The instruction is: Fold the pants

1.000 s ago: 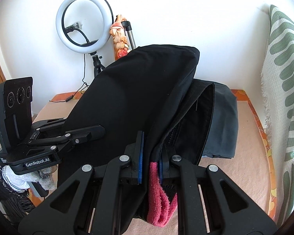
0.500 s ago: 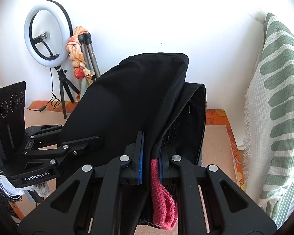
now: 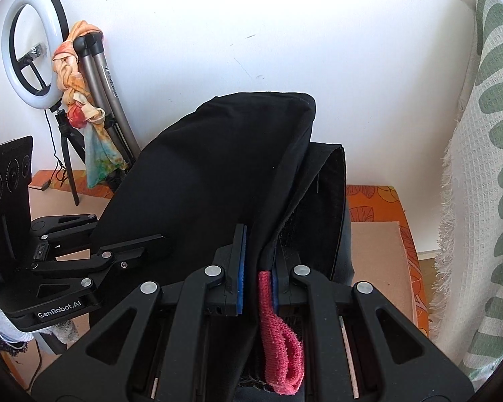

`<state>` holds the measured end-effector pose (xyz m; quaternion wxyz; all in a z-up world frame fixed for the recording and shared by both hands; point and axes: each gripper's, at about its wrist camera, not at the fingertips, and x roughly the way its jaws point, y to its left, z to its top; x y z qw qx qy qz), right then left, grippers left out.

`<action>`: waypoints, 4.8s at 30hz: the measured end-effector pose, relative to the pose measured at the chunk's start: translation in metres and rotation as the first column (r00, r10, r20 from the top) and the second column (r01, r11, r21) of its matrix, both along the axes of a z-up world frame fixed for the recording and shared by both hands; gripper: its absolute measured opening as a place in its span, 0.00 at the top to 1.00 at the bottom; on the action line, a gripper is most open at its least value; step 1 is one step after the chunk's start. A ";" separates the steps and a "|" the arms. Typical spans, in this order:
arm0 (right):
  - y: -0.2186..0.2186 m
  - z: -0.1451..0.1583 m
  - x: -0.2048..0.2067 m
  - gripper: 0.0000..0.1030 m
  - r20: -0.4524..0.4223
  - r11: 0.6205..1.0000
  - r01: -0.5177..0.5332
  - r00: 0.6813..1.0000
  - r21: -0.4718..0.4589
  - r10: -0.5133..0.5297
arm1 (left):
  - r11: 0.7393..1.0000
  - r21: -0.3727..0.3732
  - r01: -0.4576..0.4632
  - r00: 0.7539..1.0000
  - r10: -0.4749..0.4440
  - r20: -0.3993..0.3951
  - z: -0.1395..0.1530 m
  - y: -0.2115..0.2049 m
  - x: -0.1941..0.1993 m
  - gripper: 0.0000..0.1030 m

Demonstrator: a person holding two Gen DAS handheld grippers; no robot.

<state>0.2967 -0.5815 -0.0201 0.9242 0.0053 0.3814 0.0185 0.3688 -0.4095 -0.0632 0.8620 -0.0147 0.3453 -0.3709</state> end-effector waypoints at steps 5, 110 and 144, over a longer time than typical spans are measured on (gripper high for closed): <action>-0.006 -0.019 0.010 0.86 -0.050 0.999 0.041 0.998 0.008 -0.041 | 0.999 0.054 0.001 1.000 -0.001 -0.010 -0.012 -0.003 0.006 0.82; 0.236 0.028 -0.292 0.00 0.201 0.959 0.279 0.943 -0.046 -0.265 | 0.971 0.073 -0.227 0.958 0.209 0.198 0.060 0.253 -0.311 0.18; 0.234 0.027 -0.291 0.00 0.190 0.962 0.272 0.946 -0.028 -0.262 | 0.972 0.076 -0.224 0.957 0.205 0.203 0.062 0.252 -0.308 0.06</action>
